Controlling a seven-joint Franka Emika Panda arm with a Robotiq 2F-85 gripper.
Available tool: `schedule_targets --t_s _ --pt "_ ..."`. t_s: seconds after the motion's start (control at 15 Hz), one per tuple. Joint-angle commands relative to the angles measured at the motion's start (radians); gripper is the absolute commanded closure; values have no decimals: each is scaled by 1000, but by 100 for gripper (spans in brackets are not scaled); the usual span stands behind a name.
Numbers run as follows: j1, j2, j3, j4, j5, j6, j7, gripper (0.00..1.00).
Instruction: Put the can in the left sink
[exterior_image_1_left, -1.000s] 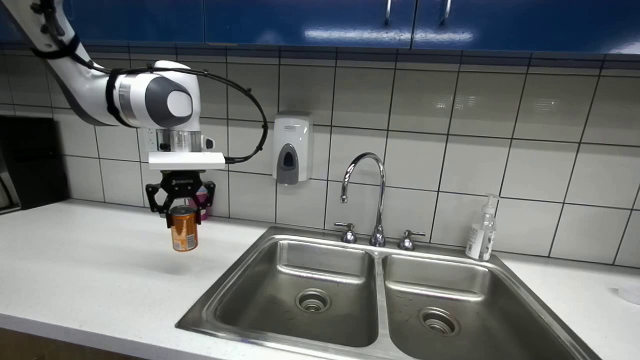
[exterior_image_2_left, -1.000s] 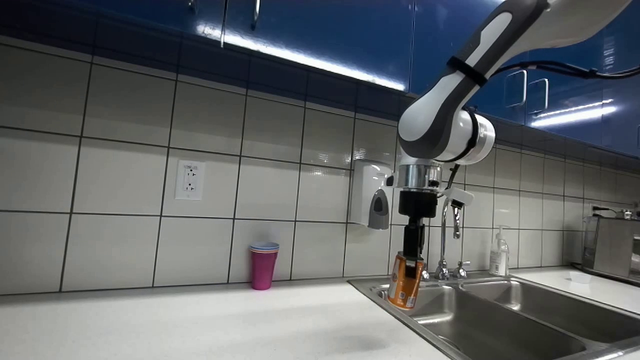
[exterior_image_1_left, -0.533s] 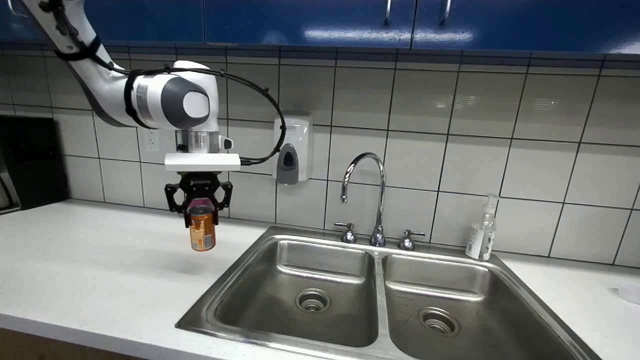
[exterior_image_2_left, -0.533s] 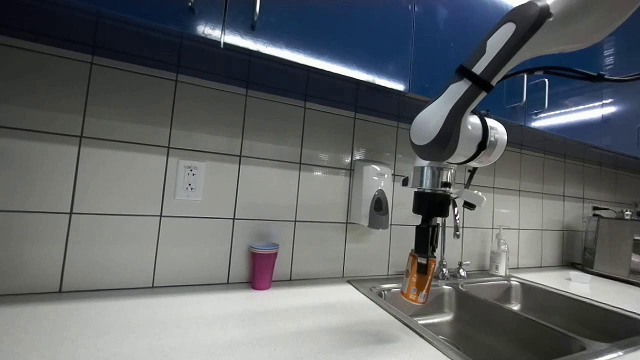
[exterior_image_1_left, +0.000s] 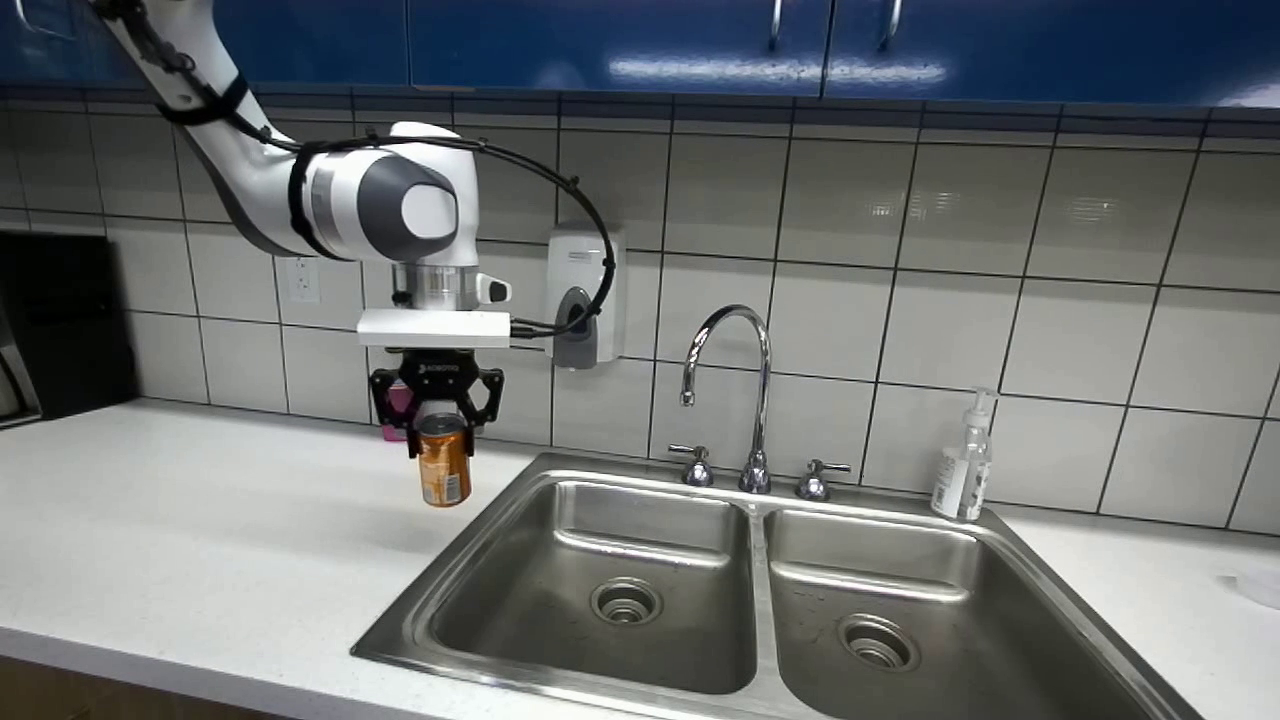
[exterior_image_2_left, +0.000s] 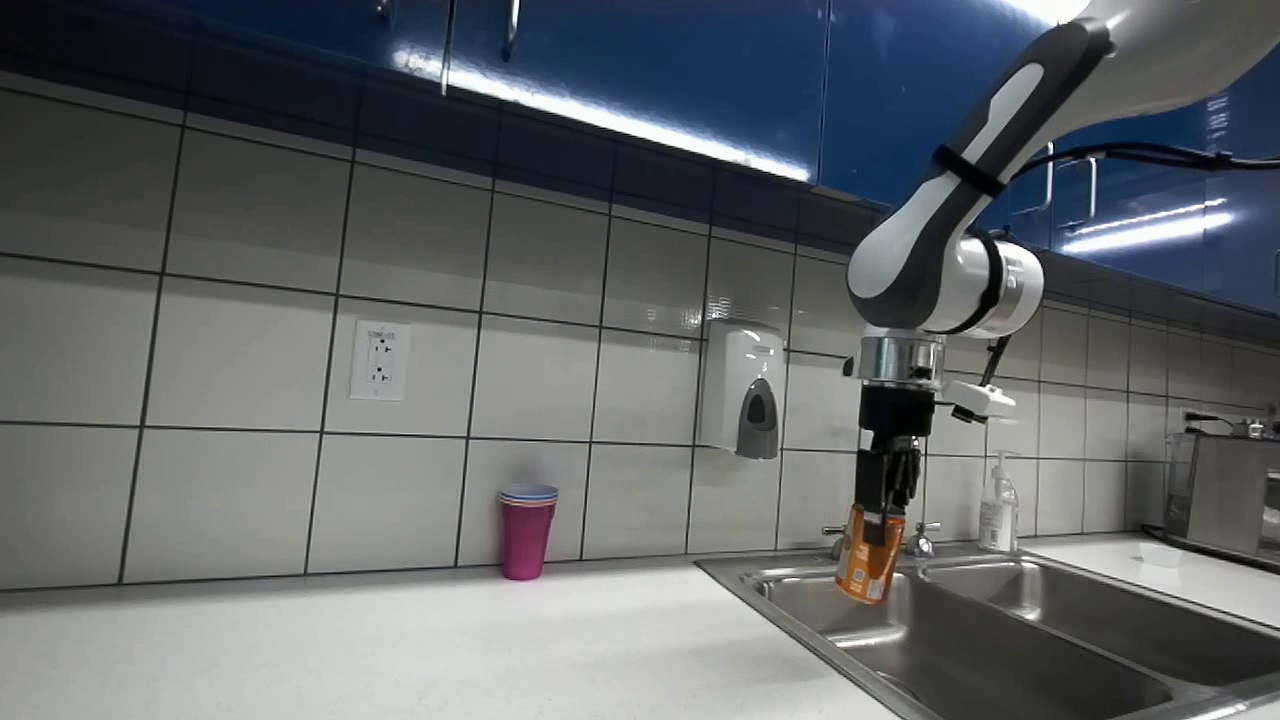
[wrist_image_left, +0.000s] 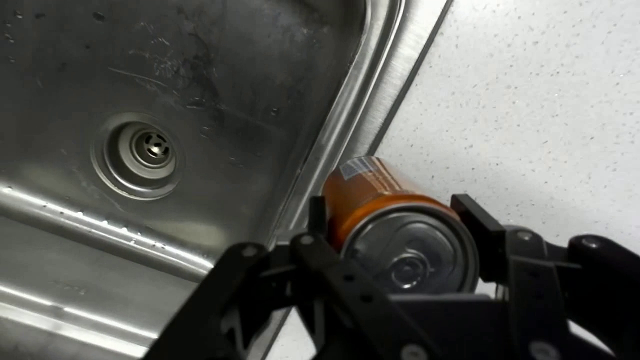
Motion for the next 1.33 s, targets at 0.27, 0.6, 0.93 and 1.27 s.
schedule_targets --t_s 0.27,0.6,0.93,1.27 --pt "-55 23 -32 10 -27 9 117 62" --pt "-85 70 -51 23 -34 4 173 62" --pt "-114 124 -71 53 -32 12 199 62" --pt "-140 182 -82 95 -26 -2 207 62"
